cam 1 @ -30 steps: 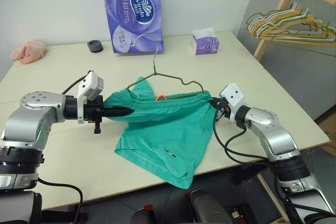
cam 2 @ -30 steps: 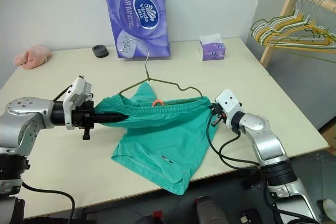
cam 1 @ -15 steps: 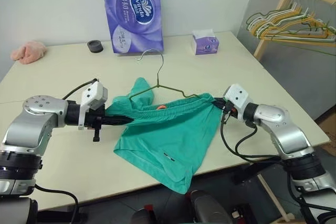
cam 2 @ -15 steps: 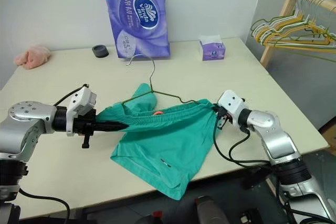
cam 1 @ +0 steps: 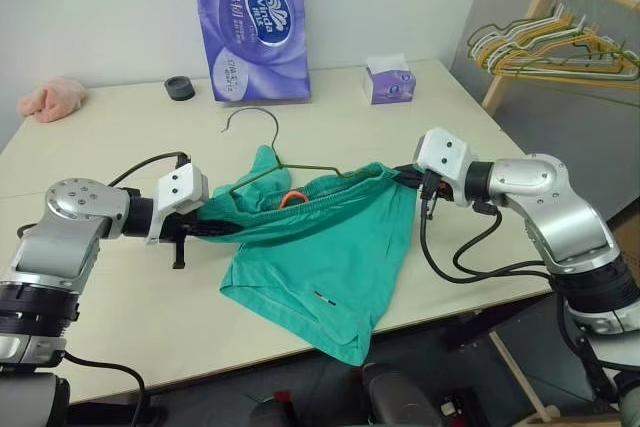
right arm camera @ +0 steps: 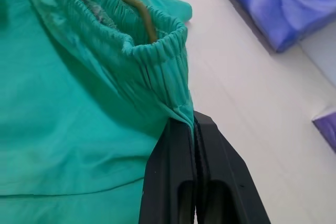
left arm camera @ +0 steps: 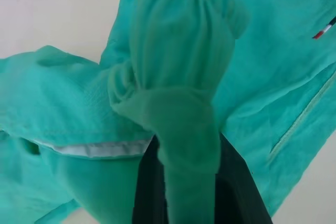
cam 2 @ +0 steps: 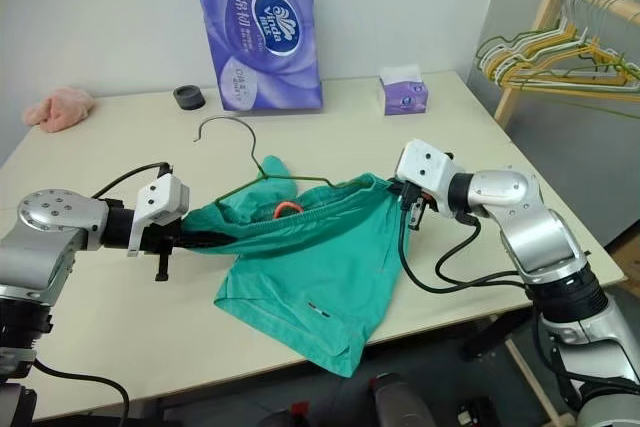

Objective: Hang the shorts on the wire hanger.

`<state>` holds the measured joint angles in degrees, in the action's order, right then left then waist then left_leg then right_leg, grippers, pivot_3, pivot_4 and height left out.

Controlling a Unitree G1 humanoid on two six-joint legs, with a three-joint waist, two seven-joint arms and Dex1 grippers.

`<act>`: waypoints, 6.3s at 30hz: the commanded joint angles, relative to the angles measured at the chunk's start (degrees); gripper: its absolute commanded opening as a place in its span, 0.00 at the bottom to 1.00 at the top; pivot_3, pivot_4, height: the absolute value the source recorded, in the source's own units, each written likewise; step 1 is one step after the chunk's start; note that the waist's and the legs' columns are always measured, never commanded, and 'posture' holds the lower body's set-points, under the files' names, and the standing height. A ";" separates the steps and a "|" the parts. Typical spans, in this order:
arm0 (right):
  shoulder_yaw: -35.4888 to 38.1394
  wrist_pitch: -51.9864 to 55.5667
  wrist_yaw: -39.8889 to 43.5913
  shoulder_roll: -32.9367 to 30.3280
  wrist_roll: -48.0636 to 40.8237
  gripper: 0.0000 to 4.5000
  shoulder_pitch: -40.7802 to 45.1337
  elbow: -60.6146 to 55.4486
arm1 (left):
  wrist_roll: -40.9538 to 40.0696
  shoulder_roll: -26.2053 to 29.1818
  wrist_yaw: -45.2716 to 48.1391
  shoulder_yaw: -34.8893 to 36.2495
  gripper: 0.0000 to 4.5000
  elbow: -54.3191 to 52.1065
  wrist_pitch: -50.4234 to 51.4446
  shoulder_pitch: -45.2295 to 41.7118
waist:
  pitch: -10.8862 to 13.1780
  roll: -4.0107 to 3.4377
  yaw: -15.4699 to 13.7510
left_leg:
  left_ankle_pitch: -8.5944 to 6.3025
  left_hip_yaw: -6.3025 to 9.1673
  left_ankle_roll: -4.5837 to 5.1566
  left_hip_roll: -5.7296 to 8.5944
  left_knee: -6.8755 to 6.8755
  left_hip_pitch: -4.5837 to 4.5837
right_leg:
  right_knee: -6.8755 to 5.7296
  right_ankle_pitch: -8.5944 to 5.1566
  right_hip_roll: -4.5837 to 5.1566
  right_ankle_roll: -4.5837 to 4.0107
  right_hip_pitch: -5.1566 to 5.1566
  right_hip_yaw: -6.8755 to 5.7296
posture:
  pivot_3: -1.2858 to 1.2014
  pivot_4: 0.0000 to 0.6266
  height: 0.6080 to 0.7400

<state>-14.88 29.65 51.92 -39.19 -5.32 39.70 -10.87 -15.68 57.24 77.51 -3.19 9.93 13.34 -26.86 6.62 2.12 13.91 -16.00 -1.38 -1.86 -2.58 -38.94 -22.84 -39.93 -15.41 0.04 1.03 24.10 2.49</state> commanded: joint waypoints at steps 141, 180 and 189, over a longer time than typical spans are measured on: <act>1.50 7.34 5.33 -7.69 -2.07 0.70 -3.38 -10.28 | 10.13 -3.68 -7.80 -1.38 0.00 3.47 -6.14 -2.57 | -0.02 -0.02 -1.23 | 0.00 -0.04 0.02 0.00 -0.06 0.00 | -0.07 0.00 0.03 -0.02 0.00 -0.02 | 0.43 0.09 1.00; -1.83 -3.11 8.54 -3.85 7.08 0.98 4.95 -4.80 | 10.25 -3.15 -4.23 -1.76 0.00 1.26 -7.61 -1.42 | -0.10 -0.08 0.39 | 0.00 0.01 0.00 -0.03 -0.05 0.02 | -0.10 0.00 0.05 -0.03 0.01 -0.03 | 0.43 0.07 1.00; -7.96 -3.15 7.63 -1.74 11.44 0.99 4.52 -3.23 | 10.55 -3.91 -3.70 -2.85 0.00 2.03 -8.28 -3.36 | -0.11 -0.07 0.49 | 0.00 -0.01 0.01 0.00 -0.05 0.00 | -0.08 0.00 0.06 -0.03 0.01 -0.01 | 0.42 0.07 1.00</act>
<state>-22.69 27.82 60.05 -41.15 4.74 43.39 -14.58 -4.84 53.18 73.42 -6.65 12.54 5.80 -28.96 6.51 2.05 14.40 -16.00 -1.40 -1.85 -2.57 -38.99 -22.83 -40.01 -15.42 0.11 1.00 24.11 2.49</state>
